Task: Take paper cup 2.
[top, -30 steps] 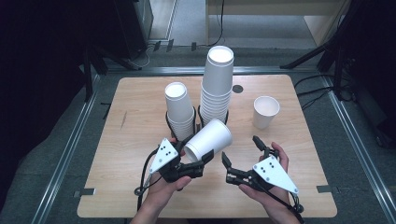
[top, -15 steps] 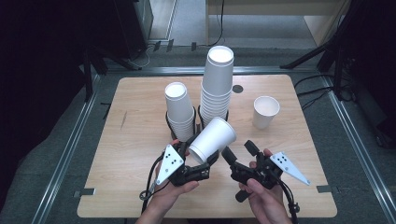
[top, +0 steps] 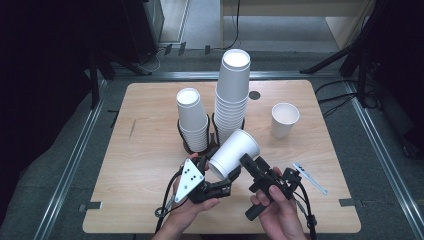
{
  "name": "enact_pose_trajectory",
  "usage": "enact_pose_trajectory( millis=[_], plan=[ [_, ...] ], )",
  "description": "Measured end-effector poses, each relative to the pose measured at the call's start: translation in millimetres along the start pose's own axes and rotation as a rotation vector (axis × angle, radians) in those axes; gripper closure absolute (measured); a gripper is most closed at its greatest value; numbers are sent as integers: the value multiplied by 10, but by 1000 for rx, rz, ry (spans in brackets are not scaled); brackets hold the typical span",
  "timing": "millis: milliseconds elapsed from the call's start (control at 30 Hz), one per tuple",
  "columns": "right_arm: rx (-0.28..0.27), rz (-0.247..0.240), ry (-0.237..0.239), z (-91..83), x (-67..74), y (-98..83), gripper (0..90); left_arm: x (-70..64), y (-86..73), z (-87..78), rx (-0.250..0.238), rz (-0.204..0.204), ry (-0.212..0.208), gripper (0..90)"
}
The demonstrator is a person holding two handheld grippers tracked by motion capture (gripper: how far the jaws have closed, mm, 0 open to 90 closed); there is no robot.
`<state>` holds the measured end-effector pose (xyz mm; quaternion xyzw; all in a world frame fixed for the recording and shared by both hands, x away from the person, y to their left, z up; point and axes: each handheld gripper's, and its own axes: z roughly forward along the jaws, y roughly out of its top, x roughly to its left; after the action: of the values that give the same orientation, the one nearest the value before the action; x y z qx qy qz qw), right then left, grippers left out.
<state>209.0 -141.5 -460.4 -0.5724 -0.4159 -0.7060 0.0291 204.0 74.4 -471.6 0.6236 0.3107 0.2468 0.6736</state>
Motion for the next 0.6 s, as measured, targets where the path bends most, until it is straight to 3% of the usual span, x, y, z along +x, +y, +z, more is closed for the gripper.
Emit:
enact_pose_trajectory(
  millis=[167, 600],
  plan=[
    [22, 75, -7, 17, -49, -8, 0, -50, -30, 22, 12, -2, -8, 214],
    [46, 198, -25, 38, -122, -11, 0, -203, -98, 66, 26, 37, -29, 215]
  ],
)
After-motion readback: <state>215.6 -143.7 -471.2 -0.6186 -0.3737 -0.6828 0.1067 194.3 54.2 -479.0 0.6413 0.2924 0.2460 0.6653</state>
